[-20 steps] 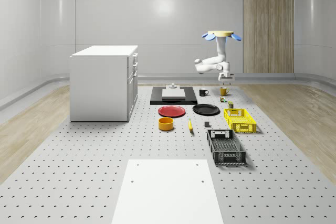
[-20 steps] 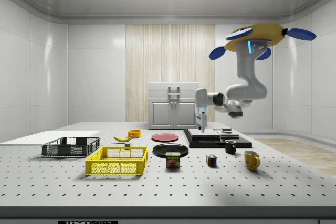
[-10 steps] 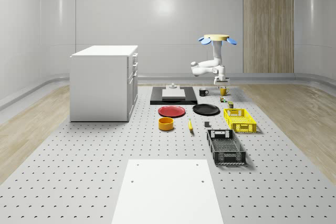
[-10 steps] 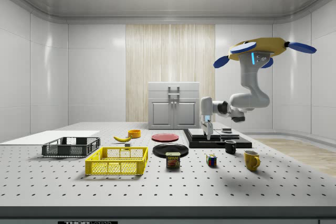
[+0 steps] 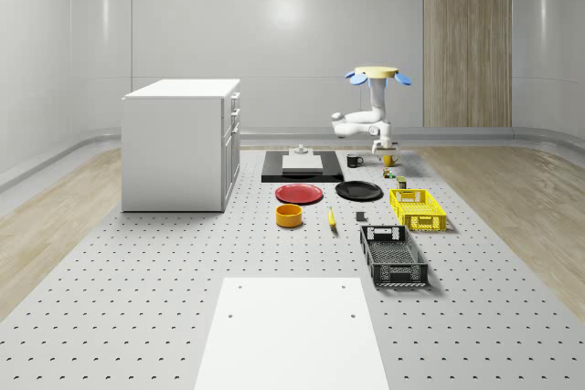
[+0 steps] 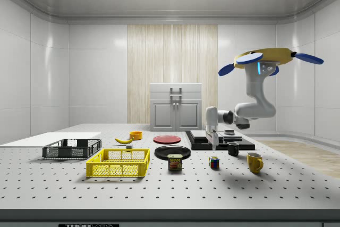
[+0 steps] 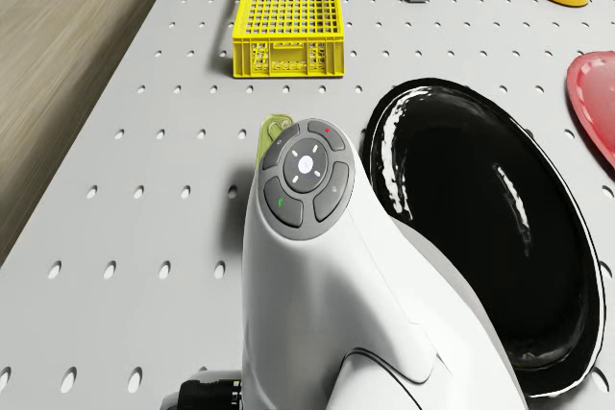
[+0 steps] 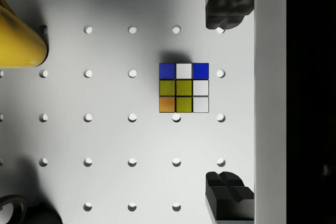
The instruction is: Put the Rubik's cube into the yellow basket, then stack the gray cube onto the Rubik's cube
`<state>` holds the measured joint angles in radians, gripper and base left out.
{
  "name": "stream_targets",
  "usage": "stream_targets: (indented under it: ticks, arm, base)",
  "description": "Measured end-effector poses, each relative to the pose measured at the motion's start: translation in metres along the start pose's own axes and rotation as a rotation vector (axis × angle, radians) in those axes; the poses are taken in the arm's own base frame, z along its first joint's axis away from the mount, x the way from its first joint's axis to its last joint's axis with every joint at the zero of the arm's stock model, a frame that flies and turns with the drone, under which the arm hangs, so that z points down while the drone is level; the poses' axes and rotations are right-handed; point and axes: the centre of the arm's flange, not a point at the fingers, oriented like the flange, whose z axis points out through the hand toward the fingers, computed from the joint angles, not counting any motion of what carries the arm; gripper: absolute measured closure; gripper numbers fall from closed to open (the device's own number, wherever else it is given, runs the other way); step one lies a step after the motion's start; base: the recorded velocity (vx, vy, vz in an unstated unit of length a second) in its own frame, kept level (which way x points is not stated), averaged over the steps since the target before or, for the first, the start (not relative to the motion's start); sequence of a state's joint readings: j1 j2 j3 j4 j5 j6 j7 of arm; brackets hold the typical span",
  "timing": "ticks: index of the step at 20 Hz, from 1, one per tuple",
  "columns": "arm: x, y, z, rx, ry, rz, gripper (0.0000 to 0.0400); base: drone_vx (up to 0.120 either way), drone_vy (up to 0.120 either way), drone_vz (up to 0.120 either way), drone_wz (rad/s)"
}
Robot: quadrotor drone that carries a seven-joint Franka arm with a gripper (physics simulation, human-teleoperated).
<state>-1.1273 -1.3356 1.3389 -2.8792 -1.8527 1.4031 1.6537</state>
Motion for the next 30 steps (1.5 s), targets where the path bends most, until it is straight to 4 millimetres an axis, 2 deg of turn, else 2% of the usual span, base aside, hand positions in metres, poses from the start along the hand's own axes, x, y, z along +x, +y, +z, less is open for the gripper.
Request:
stream_targets:
  ticks: [5, 14, 30]
  arm:
    - [0.0, 0.0, 0.0, 0.0, 0.0, 0.0, 0.0]
    - [0.0, 0.0, 0.0, 0.0, 0.0, 0.0, 0.0]
    - [-0.003, -0.006, 0.037, 0.0, 0.0, 0.0, 0.0]
  base:
    - [0.0, 0.0, -0.12, 0.0]
    - [-0.031, 0.013, -0.004, 0.0]
    - [0.0, 0.0, 0.0, 0.0]
